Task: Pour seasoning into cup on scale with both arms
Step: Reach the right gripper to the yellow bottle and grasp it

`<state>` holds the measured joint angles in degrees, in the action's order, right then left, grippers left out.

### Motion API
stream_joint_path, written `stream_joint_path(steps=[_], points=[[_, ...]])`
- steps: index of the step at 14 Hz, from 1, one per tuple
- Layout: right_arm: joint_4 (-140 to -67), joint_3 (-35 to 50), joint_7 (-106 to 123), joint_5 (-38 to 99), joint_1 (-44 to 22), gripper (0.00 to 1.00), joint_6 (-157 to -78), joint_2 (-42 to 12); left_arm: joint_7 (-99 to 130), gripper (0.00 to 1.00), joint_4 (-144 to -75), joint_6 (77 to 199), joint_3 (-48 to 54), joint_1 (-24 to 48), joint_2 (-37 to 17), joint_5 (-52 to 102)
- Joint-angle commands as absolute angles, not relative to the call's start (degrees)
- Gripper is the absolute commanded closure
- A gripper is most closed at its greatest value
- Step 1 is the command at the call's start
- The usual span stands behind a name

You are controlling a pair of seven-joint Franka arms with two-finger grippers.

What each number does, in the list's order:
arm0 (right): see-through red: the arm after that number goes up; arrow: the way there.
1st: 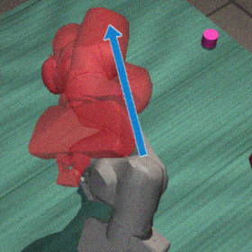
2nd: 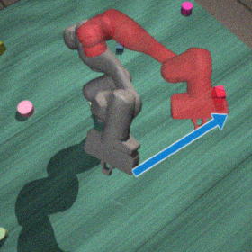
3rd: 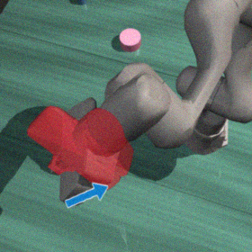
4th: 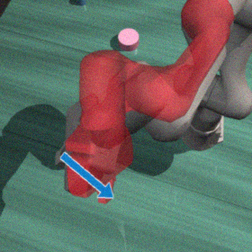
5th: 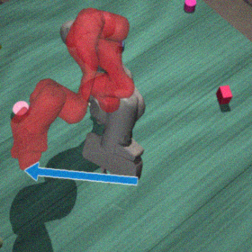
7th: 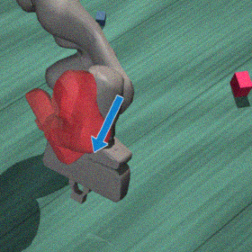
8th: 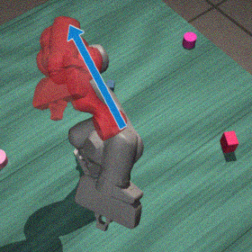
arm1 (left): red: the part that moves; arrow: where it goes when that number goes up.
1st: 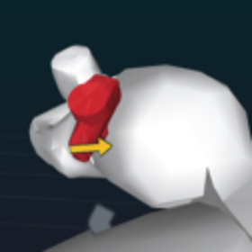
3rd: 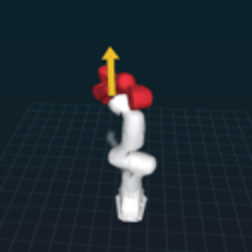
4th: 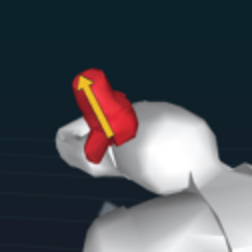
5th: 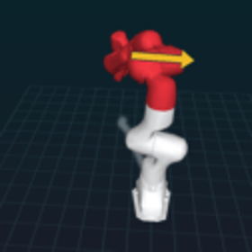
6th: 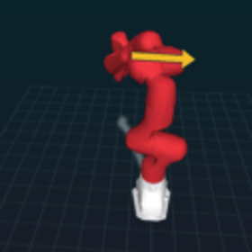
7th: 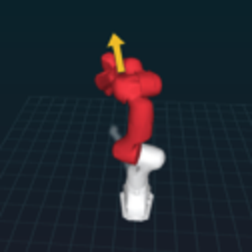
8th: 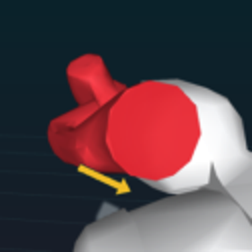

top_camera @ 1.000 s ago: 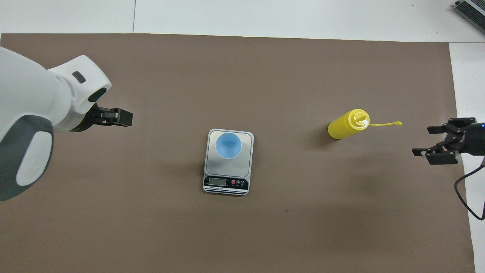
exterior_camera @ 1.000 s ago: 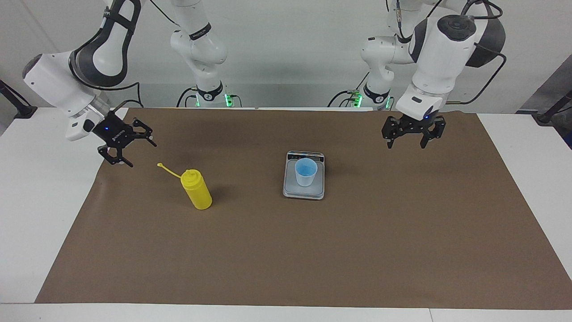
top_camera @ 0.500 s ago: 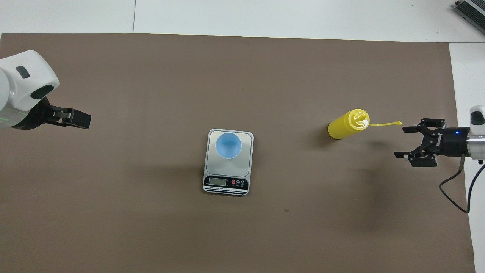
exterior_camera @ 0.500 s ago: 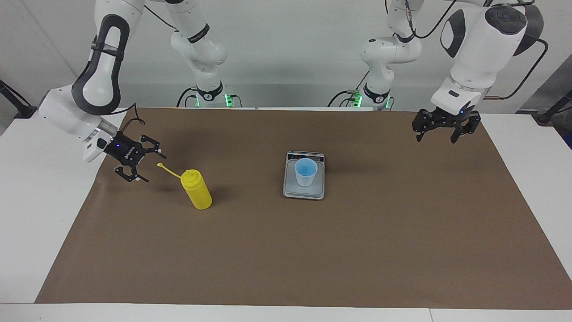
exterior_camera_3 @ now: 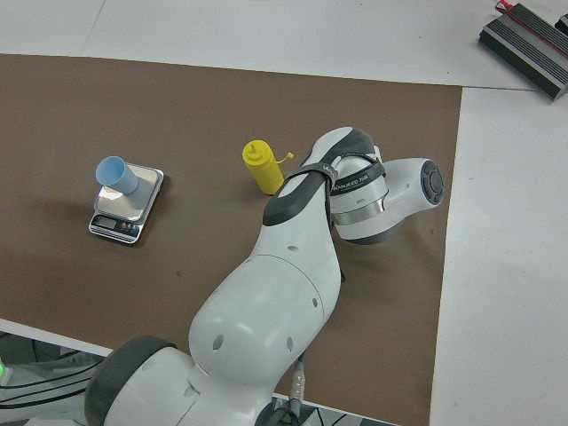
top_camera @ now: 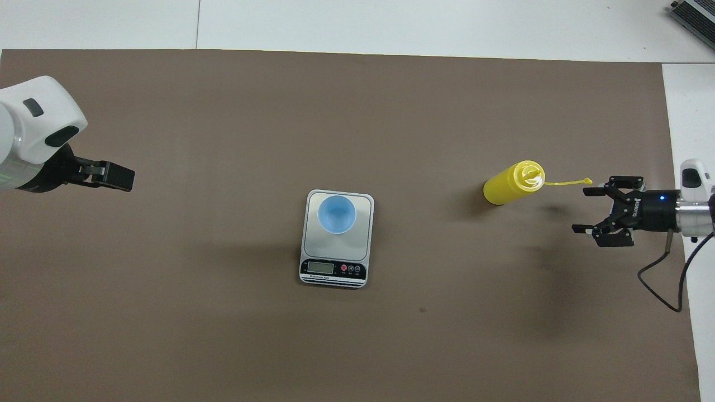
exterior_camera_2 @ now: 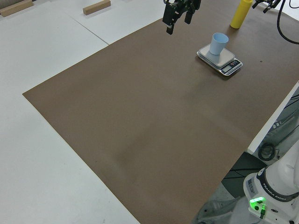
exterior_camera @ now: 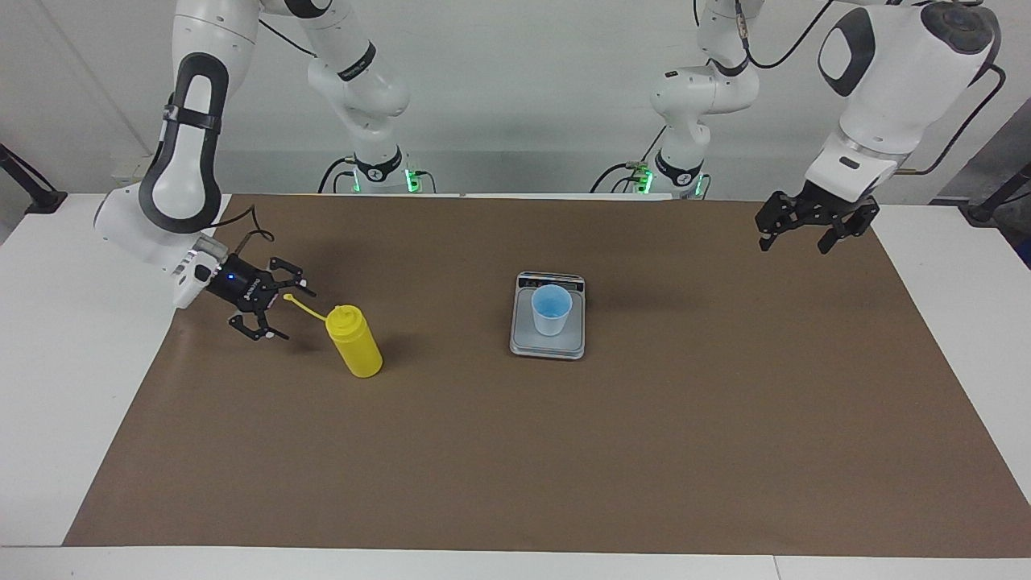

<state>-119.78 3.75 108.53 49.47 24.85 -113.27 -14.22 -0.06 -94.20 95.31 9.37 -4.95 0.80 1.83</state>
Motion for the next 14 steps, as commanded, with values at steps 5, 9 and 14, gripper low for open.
stream_joint_path(steps=[5, 9, 14], points=[[-119.97, 4.04, 112.85, 58.79, 19.44, 0.0, -116.98, -16.0, 0.0, 0.0, -89.21, 89.47, 10.28, -5.63, 0.35, -0.97], [-120.06, 4.04, 113.64, 61.43, 16.97, 0.0, -119.35, -16.35, 0.09, 0.0, -91.49, 91.32, 10.28, -5.1, 0.97, -0.7], [-120.06, 4.04, 116.81, 65.48, 14.68, 0.0, -122.96, -16.61, 0.0, 0.0, -92.2, 90.44, 10.28, -5.19, 1.41, -0.79]])
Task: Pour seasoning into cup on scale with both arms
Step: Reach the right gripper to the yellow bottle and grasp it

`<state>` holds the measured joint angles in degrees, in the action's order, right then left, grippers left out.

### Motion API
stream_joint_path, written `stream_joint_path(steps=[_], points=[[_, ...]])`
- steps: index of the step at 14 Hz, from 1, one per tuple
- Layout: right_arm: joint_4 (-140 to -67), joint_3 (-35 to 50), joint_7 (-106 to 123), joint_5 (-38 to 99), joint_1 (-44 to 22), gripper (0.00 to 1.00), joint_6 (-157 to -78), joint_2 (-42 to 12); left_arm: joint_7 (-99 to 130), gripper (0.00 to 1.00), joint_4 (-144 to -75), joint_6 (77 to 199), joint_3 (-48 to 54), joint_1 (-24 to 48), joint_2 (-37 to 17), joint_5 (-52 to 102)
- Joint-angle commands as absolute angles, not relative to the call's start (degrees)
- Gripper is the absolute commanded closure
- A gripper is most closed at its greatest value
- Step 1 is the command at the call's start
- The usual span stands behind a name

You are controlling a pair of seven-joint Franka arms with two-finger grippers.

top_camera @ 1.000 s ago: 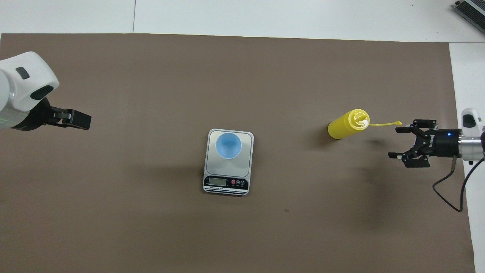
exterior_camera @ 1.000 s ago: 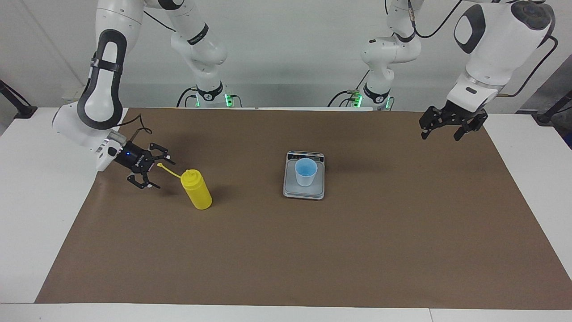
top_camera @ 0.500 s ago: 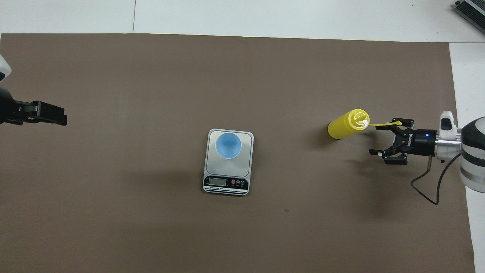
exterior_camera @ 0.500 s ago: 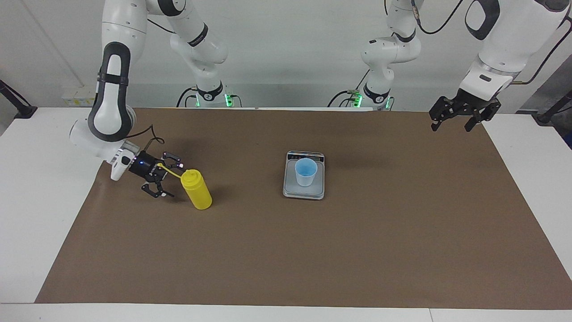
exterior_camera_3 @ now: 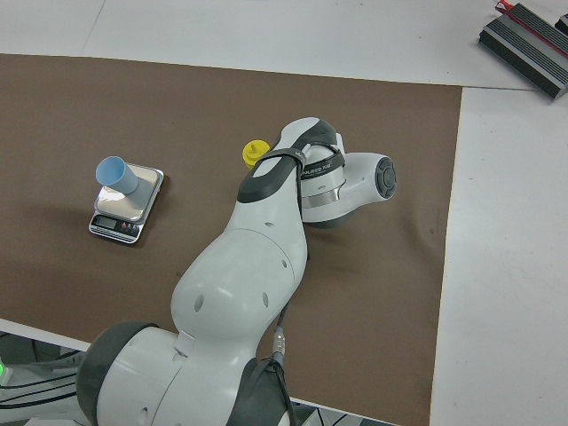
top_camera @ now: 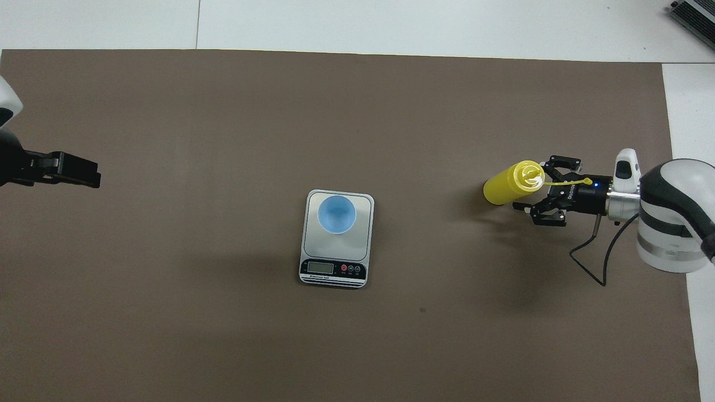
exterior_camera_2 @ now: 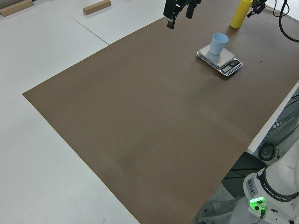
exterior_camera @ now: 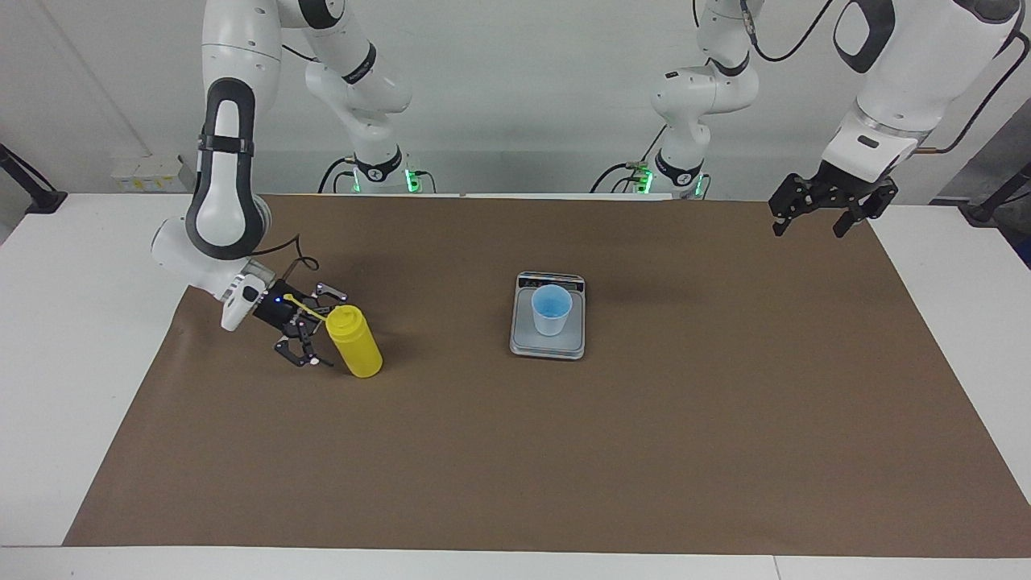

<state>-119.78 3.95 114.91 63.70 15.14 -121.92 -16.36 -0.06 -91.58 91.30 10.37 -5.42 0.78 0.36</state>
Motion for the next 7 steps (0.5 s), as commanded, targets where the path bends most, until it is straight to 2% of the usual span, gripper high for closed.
stream_joint_path(steps=[1, 6, 7], points=[[-120.15, 4.04, 116.81, 66.26, 14.24, 0.0, -123.22, -16.61, -0.09, 0.0, -92.89, 90.53, 10.28, -5.19, 1.58, -0.79], [-120.23, 4.04, 116.54, 67.59, 9.06, 0.0, -127.51, -16.0, -0.44, 0.0, -93.95, 91.05, 10.28, -5.62, 2.11, -0.88], [-120.15, 4.13, 116.54, 67.59, 7.83, 0.22, -128.92, -15.91, -0.44, 0.0, -93.96, 91.05, 10.28, -5.71, 2.11, -0.97]])
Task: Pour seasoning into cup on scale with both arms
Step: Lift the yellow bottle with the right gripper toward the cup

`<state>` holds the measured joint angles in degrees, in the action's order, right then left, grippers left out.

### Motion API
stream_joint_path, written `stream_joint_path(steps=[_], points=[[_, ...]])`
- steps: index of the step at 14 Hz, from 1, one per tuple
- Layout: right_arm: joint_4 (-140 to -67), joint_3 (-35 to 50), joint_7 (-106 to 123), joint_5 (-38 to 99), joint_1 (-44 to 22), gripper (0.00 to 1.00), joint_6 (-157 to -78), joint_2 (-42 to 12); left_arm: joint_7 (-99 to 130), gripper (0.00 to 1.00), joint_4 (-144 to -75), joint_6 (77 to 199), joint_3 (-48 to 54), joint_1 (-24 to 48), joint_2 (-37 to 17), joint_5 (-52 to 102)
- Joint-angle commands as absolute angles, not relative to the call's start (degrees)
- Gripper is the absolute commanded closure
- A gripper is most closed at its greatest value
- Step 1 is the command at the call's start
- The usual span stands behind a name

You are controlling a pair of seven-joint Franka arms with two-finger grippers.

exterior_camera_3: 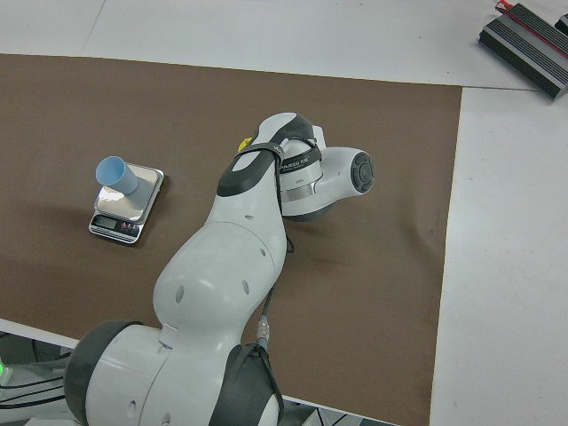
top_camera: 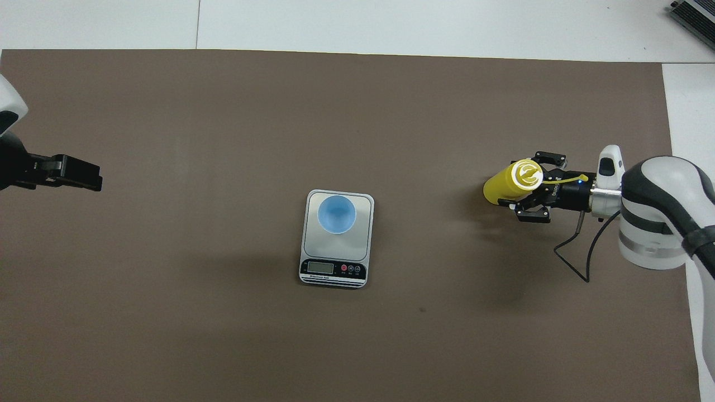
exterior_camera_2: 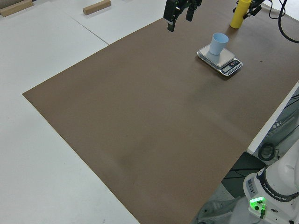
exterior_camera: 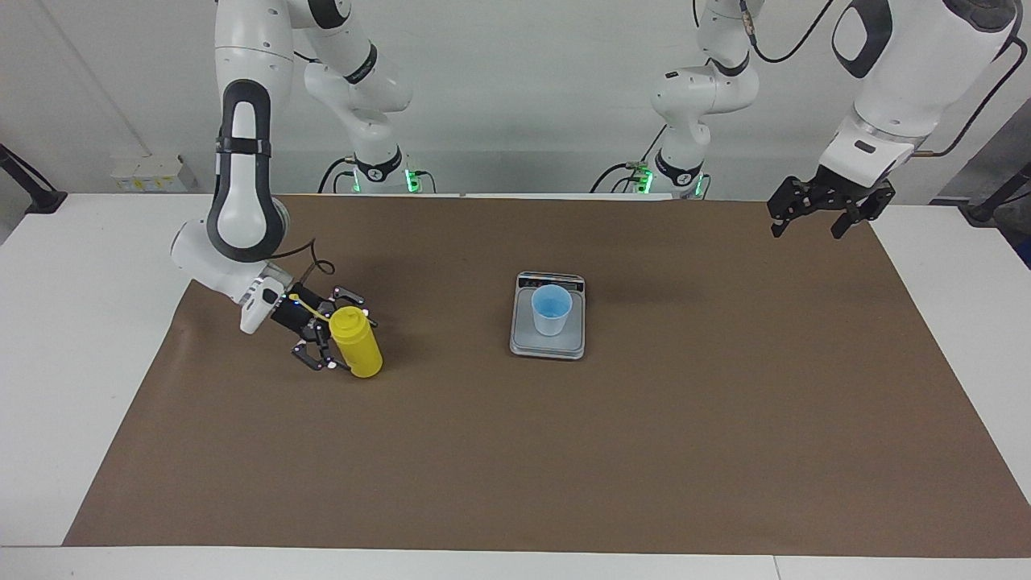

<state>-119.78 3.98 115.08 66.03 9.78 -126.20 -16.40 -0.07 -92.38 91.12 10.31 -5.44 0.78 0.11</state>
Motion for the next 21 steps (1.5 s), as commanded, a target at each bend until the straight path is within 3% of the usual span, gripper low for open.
stream_joint_path(steps=[1, 2, 3, 8, 11, 17, 21], points=[[-120.06, 4.13, 116.37, 67.59, 6.6, 0.53, -130.5, -15.82, -0.44, 0.0, -93.87, 91.05, 10.28, -5.8, 2.11, -0.88], [-119.88, 4.13, 115.76, 67.67, 5.11, 0.84, -132.0, -15.73, -0.27, 0.0, -93.87, 91.05, 10.28, -5.63, 2.11, -0.88], [-119.8, 4.13, 114.36, 67.68, 3.79, 1.0, -133.49, -15.12, -0.18, 0.0, -93.87, 90.88, 10.28, -5.54, 2.11, -0.88], [-118.48, 4.04, 103.38, 65.66, -6.39, 1.0, -144.03, -13.54, -0.09, 0.0, -93.6, 92.37, 8.35, -7.91, 2.55, -0.97], [-117.6, 3.96, 91.28, 53.05, -11.41, 1.0, -148.18, -13.62, -0.09, 0.0, -93.6, 92.02, 8.44, -7.39, 2.64, -0.97], [-112.86, 4.04, 61.66, 17.73, -16.95, 1.0, -145.82, -14.06, 0.18, 0.0, -94.39, 92.73, 9.05, -5.19, 2.81, -0.97], [-106.36, 4.31, 48.1, -4.44, -19.5, 1.0, -135.03, -14.68, 0.09, 0.0, -96.33, 92.9, 9.05, -4.4, 3.69, -0.7]])
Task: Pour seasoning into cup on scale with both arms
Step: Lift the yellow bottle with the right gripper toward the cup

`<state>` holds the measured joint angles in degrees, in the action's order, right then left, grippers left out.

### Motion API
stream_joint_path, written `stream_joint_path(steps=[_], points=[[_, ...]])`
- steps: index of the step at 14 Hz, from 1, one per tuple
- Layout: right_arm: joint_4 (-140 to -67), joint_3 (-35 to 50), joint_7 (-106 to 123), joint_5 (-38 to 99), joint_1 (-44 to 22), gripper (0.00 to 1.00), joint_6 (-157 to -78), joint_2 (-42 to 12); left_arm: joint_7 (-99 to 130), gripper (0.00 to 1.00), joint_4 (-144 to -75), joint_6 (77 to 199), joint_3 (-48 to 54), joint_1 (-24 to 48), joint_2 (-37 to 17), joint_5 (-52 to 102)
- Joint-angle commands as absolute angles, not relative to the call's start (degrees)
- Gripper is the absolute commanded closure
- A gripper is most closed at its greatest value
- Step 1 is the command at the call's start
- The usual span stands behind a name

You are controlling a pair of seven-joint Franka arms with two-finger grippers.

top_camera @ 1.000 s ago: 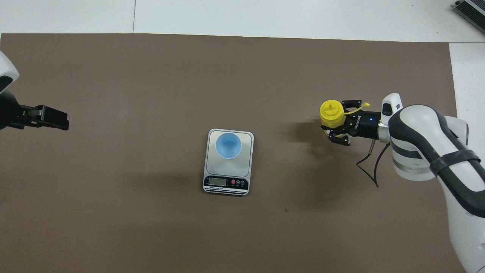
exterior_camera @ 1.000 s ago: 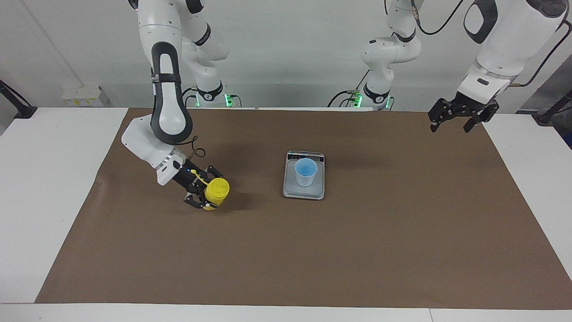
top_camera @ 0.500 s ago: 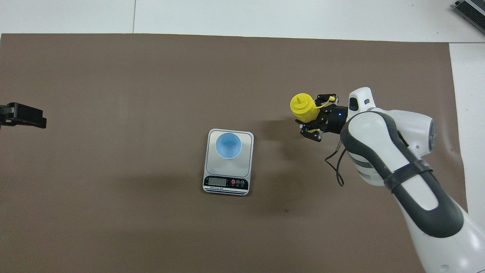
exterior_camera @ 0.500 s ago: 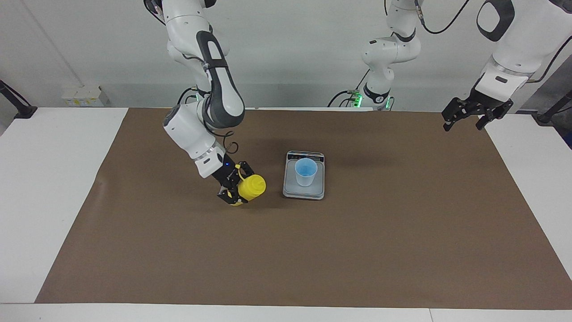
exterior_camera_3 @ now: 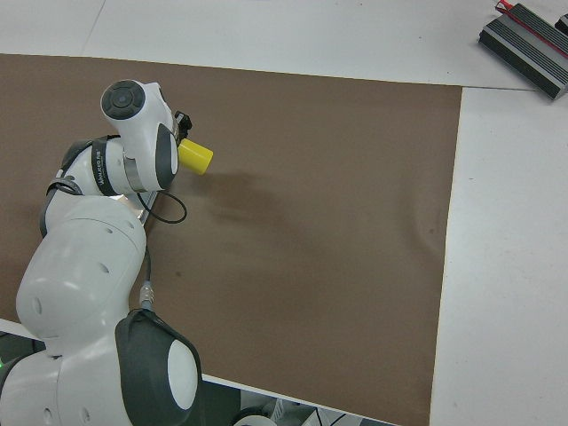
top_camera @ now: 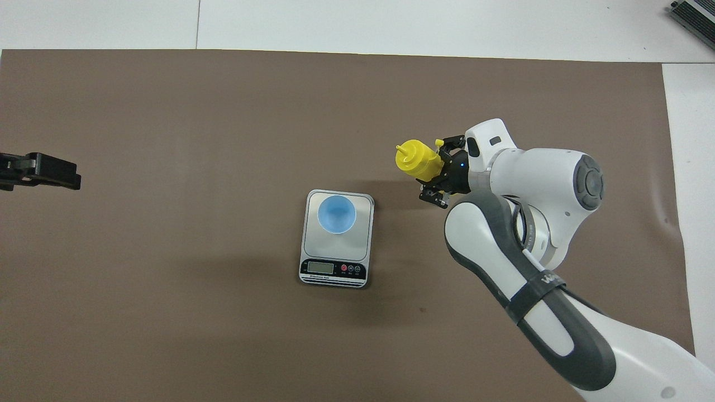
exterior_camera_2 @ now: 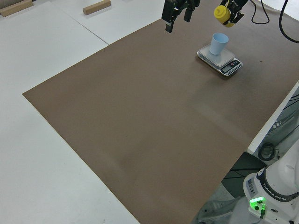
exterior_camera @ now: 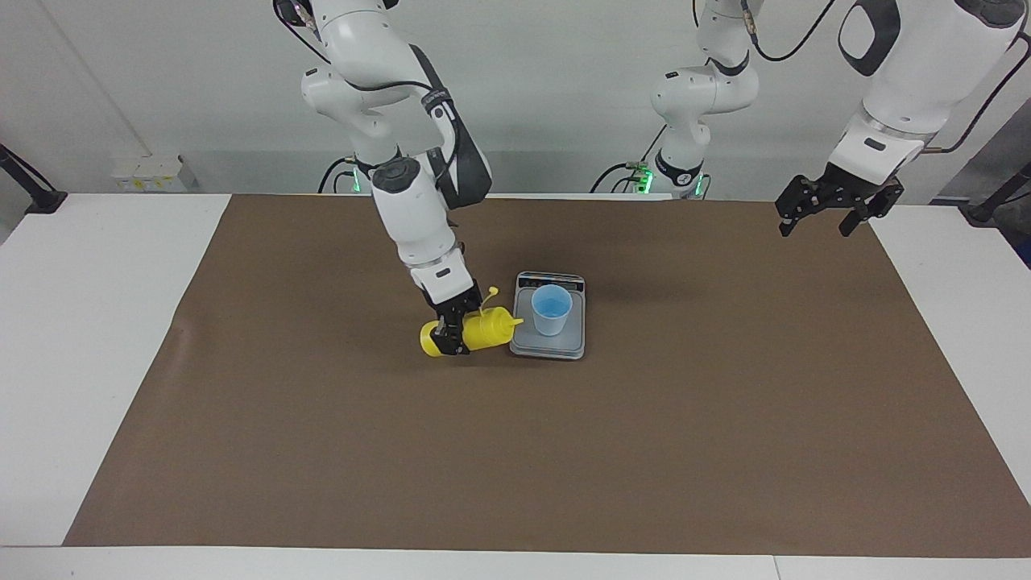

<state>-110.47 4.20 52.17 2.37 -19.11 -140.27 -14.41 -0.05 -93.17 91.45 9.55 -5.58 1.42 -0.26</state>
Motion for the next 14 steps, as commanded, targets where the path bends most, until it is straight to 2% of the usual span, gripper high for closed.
stream_joint_path(steps=[1, 6, 8, 14], points=[[-105.22, 4.22, 47.12, -6.92, -20.64, 1.0, -132.74, -14.68, 0.09, 0.0, -96.33, 92.99, 9.05, -4.39, 3.69, -0.44], [-103.36, 4.4, 45.97, -21.94, -24.94, 1.0, -126.22, -14.59, -0.18, 0.0, -96.06, 92.73, 9.05, -4.39, 3.69, -0.44], [-100.48, 4.57, 45.88, -31.77, -27.06, 1.0, -123.85, -14.59, 0.0, 0.0, -96.06, 92.46, 8.96, -4.66, 3.69, -0.35], [-101.6, 4.66, 42.37, -42.95, -28.73, 1.0, -123.57, -14.41, -0.09, 0.0, -96.06, 92.46, 8.53, -5.19, 3.69, -0.44]])
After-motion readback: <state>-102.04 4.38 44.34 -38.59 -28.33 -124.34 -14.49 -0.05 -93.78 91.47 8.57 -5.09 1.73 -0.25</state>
